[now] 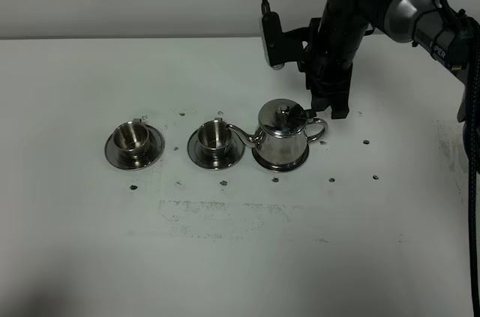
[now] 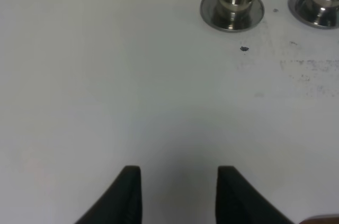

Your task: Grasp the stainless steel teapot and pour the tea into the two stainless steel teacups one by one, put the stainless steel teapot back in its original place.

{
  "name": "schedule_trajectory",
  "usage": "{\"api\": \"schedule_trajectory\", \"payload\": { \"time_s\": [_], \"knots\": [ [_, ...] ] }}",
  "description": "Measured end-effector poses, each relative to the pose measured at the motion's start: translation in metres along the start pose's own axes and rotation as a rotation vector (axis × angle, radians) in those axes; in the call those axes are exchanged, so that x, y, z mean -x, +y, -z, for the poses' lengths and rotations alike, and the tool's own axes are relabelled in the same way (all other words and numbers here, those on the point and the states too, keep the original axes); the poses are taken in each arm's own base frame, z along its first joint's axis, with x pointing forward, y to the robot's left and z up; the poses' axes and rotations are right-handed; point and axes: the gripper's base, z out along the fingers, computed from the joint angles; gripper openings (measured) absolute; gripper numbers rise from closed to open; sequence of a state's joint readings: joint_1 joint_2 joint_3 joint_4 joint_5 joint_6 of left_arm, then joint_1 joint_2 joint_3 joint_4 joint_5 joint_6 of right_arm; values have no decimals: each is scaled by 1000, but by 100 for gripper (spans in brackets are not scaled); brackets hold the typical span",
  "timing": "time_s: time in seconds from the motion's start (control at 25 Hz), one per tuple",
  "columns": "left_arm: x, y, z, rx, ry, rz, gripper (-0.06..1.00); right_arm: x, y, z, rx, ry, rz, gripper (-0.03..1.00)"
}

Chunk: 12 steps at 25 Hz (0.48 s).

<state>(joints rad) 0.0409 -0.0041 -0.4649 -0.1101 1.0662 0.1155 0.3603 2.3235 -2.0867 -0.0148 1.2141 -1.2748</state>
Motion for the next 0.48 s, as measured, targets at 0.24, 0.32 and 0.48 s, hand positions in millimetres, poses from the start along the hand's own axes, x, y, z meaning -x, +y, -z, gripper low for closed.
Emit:
{"api": "schedule_trajectory", "payload": {
  "time_s": [0.24, 0.32, 0.48],
  "knots": [
    [0, 0, 0, 0, 0, 0, 38, -7, -5, 36, -93, -30, -122, 38],
    [0, 0, 0, 0, 0, 0, 38, -9, -5, 47, -119, -43, -192, 38],
    [0, 0, 0, 0, 0, 0, 38, -14, 2, 56, -165, -82, -307, 38]
  ]
}}
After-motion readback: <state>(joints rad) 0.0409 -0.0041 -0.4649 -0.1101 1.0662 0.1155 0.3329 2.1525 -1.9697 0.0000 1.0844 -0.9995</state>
